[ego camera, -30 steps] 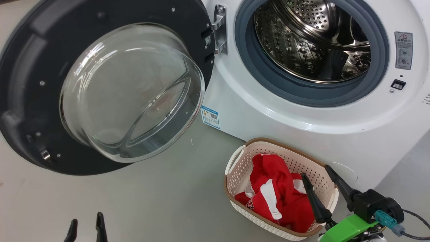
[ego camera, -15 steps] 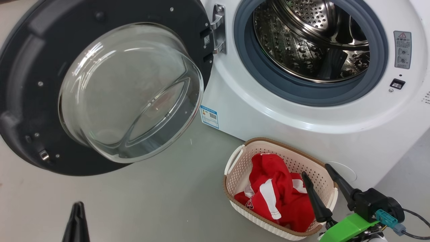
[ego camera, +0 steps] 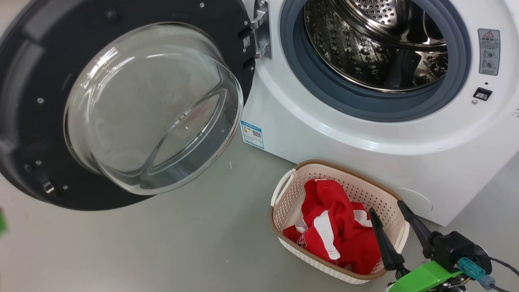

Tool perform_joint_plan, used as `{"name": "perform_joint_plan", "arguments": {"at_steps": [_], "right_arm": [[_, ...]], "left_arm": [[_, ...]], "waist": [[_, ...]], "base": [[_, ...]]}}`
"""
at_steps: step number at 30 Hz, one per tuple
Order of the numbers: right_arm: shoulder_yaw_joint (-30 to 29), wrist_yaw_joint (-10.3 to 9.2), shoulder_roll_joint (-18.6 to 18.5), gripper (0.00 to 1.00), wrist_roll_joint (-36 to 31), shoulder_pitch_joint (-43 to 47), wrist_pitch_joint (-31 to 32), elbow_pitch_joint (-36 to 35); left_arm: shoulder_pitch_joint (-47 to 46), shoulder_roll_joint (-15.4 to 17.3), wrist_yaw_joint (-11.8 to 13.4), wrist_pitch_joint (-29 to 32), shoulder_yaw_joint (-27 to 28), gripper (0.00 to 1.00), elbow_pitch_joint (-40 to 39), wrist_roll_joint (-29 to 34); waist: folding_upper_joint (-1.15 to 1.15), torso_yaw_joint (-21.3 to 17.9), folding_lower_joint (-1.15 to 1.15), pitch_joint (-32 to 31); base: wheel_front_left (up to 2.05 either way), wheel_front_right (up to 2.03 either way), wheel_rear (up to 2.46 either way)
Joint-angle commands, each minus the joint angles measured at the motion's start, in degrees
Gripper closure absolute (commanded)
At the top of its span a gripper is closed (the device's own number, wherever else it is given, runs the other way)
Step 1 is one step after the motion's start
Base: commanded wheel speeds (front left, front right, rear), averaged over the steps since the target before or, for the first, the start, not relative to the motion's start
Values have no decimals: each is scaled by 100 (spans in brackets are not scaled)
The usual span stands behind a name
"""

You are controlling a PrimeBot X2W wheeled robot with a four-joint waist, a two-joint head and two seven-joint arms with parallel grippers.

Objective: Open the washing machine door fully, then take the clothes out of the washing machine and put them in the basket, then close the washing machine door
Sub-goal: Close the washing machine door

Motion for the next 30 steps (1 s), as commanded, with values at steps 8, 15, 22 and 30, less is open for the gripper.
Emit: {"name": "perform_joint_plan", "arguments": {"at_steps": [8,15,22,30], "right_arm": [[4,35,61,0,-104,56,-37,-244],[83,35,71,0,-136,-36,-37,-217],[97,35,23,0,-169,-33,-37,-219],[117,35,-67,0,-234,18,-37,-225]], "left_arm": [[-1751,1593,-38,-21,456,100,1286,-1229],[-2749,2543,-39,-2,566,100,3654,-2542],[-3445,3110,-39,1003,134,100,5354,-3542],[-4089,3273,-39,2705,-264,100,6480,-4185]], "waist": [[0,-102,0,147],[0,-287,0,261],[0,-327,0,398],[0,-293,0,625]], "base": [[0,0,0],[0,0,0],[0,0,0],[0,0,0]]}}
